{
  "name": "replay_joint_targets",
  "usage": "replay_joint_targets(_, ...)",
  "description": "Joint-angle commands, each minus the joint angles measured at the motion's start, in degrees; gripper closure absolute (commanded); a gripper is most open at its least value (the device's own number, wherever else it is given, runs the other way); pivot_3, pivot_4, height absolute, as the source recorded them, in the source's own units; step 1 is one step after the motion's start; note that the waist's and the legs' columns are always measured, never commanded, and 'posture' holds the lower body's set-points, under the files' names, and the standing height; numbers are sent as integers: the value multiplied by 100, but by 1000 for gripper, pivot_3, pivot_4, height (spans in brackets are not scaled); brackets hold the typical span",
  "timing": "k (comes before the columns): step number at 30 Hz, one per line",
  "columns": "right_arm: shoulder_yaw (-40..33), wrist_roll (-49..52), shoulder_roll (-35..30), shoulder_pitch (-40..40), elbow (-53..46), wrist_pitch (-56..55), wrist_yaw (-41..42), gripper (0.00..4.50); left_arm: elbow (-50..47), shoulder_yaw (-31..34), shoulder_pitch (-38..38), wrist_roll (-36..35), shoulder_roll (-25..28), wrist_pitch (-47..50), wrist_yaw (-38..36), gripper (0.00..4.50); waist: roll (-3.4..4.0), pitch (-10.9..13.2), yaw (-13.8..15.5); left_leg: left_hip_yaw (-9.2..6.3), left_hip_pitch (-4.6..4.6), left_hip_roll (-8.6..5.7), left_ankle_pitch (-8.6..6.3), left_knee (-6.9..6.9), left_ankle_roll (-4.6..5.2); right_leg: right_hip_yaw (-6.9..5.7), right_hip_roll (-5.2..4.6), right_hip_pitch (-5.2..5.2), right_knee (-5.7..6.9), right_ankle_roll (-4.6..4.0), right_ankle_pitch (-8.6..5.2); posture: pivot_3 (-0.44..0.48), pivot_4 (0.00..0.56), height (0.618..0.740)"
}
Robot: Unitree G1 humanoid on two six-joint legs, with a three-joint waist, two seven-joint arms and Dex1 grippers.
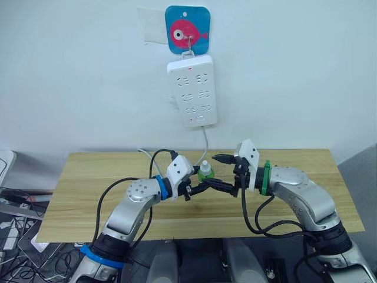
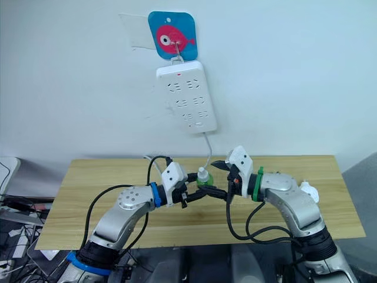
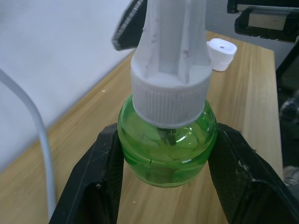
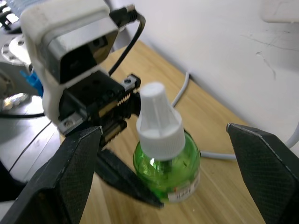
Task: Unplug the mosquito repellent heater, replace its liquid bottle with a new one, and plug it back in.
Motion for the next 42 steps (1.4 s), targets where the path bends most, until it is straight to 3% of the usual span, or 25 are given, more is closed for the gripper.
replay_joint_targets(1, -18, -26, 99, 36, -209, -159, -135, 0, -65, -76, -84, -14, -37, -53, -116, 2290, 0, 0, -2, 1, 0, 0, 0, 0, 0, 1, 0, 0, 0, 0, 0, -144, 241, 740)
replay_joint_targets(4, 4, 0, 120, 53, -218, -184, -134, 592, -71, -70, -116, -6, -41, -58, -154, 2290, 0, 0, -3, 1, 0, 0, 0, 1, 0, 2, -3, 1, 0, 0, 0, -140, 242, 740)
replay_joint_targets(11, -23, 180, 75, 17, -181, -190, 102, 3116, -130, -77, -28, 36, 11, -75, -138, 2290, 0, 0, -2, 0, 0, 0, 0, 1, 0, 1, -2, 0, 0, 0, 0, -118, 246, 740)
replay_joint_targets(12, -24, 233, 69, -2, -180, -162, 161, 3423, -140, -72, -7, 37, 24, -77, -137, 2290, 0, 0, -2, 1, 0, 0, 0, 1, 0, 1, -3, 1, 0, 0, 0, -111, 248, 740)
replay_joint_targets(13, -8, 278, 42, -32, -173, -151, 255, 3449, -144, -69, 14, 39, 35, -89, -138, 2290, 0, 0, -1, 1, 0, 0, 0, 1, 0, 1, -3, 1, 0, 0, 0, -107, 249, 740)
replay_joint_targets(16, 120, 442, -121, -280, -60, -192, 891, 3449, -201, -79, 55, 5, 64, -161, -232, 2290, 0, 0, 4, 0, 1, 0, 0, 1, 0, 1, -3, 1, 1, 0, 0, -90, 252, 740)
replay_joint_targets(20, 551, 480, -469, -1026, 579, -746, 2725, 3449, -363, -223, 72, -91, 212, -400, -735, 2290, 0, 1, 18, 3, 2, -2, 0, 3, 1, 3, -3, 2, 1, 0, 0, -44, 254, 740)
replay_joint_targets(24, 1114, 223, -513, -1912, 2031, -1733, 4667, 3449, -493, -352, 120, -132, 594, -573, -1338, 2290, 1, 1, 26, 3, 4, -5, 0, 1, 2, 1, 3, 3, -2, -1, 0, 23, 258, 740)
replay_joint_targets(29, 1805, 247, -385, -2951, 3831, -2911, 4930, 3449, -480, -412, 172, -86, 828, -751, -1574, 2290, 4, 6, 59, -2, 8, 4, 0, 1, 2, -2, 4, 1, 7, -4, -1, 61, 261, 740)
replay_joint_targets(35, 1930, 597, -618, -3331, 4464, -3136, 4930, 1441, -316, -370, 124, -51, 738, -814, -1487, 2290, 4, 8, 223, -2, -2, -4, 1, 4, 2, -4, -19, 0, -3, -5, -1, 36, 258, 740)
replay_joint_targets(39, 1678, 584, -1278, -3207, 4625, -3196, 4930, 18, -102, -290, 38, -23, 594, -888, -1375, 2290, 5, 8, 271, -1, -6, -15, 1, 5, 2, -4, -32, 2, -9, -5, -1, 16, 257, 740)
replay_joint_targets(42, 1417, 518, -1673, -2953, 4489, -3232, 4930, 18, -31, -247, 64, -16, 558, -945, -1338, 2290, 5, 8, 254, -1, -6, -14, 1, 6, 2, -4, -33, 1, -8, -5, -1, -8, 255, 740)
